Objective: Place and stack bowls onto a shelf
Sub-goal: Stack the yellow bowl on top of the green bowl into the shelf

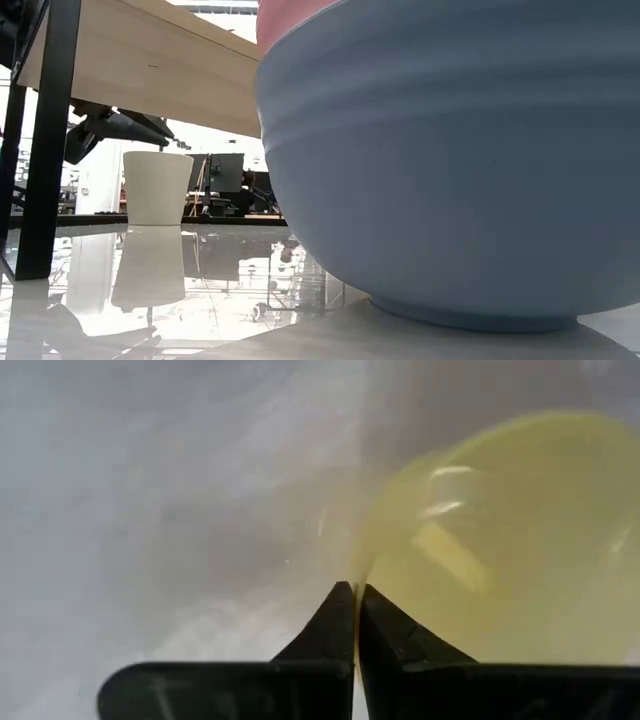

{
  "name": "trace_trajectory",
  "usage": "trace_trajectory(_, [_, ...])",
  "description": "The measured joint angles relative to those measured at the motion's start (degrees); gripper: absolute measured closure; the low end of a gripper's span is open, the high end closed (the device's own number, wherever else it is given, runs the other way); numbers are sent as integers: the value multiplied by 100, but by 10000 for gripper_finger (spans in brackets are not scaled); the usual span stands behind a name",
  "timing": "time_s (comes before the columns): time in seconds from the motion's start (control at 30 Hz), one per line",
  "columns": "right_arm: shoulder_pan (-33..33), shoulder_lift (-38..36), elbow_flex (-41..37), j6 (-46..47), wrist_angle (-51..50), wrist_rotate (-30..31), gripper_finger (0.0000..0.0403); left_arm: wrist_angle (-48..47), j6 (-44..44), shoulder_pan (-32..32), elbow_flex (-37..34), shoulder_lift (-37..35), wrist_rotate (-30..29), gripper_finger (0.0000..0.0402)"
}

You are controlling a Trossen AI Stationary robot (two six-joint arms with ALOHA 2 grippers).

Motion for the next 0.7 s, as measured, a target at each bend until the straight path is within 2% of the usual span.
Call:
trace_trajectory(0.13, [0, -402, 200, 1145, -586, -273, 381, -7, -3, 0, 0, 0, -46, 358])
trace_trajectory(0.33, [-15, -1214, 441, 2335, -1644, -2271, 381, 57, -5, 1, 2, 0, -44, 358])
trace_trajectory(0.4, [-40, -1523, 616, 2670, -1795, -2602, 381, 85, -4, 0, 2, 0, -44, 358])
trace_trajectory(0.53, [-178, -2140, 1203, 2842, -1770, -2360, 381, 131, 57, 1, 2, 0, -44, 358])
trace_trajectory(0.7, [-601, -2483, 2082, 1956, -1471, -1333, 381, 135, 111, 0, 2, 0, -58, 358])
